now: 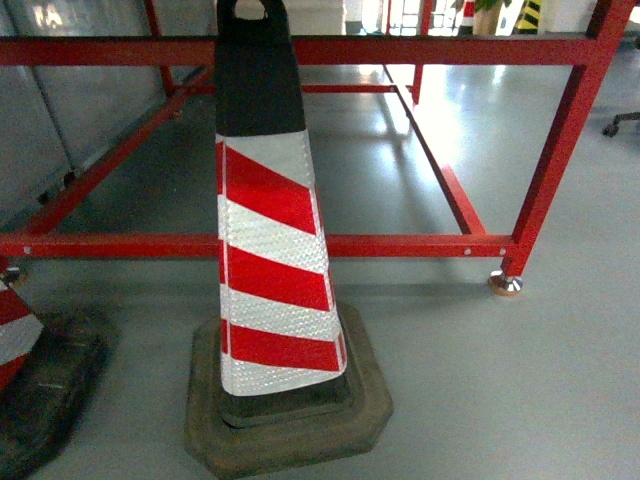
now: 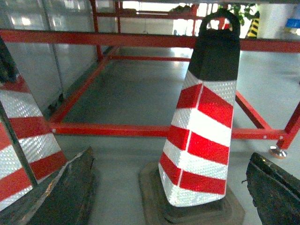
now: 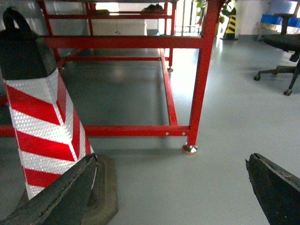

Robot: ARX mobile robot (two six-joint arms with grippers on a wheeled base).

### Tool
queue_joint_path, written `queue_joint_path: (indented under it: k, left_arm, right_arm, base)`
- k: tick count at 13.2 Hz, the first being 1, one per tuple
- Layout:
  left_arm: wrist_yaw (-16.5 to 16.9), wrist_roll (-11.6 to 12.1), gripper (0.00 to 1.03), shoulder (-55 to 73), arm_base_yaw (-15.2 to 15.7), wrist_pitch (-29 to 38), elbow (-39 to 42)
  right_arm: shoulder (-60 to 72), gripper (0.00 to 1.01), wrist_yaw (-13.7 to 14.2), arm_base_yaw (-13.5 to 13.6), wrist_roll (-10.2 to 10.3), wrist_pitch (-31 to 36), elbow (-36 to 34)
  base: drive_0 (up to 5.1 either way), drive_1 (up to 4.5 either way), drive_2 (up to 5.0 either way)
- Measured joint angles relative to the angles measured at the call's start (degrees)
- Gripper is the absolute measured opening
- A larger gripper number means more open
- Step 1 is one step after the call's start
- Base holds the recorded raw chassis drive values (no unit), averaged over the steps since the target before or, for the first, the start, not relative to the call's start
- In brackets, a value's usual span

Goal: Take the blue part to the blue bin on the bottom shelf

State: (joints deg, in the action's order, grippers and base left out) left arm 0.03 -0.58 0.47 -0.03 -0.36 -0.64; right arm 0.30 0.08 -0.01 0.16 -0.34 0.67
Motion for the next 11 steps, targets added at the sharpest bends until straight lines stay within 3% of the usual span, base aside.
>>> queue_joint_path:
  k: [11]
  left_arm:
    - [-0.1, 0.4, 0.98, 0.0, 0.0, 0.1, 0.0]
  right_arm:
    - [0.0, 0.98, -0.1, 0.0, 0.0, 0.0, 0.0]
  base:
    - [0.0, 0.0, 0.0]
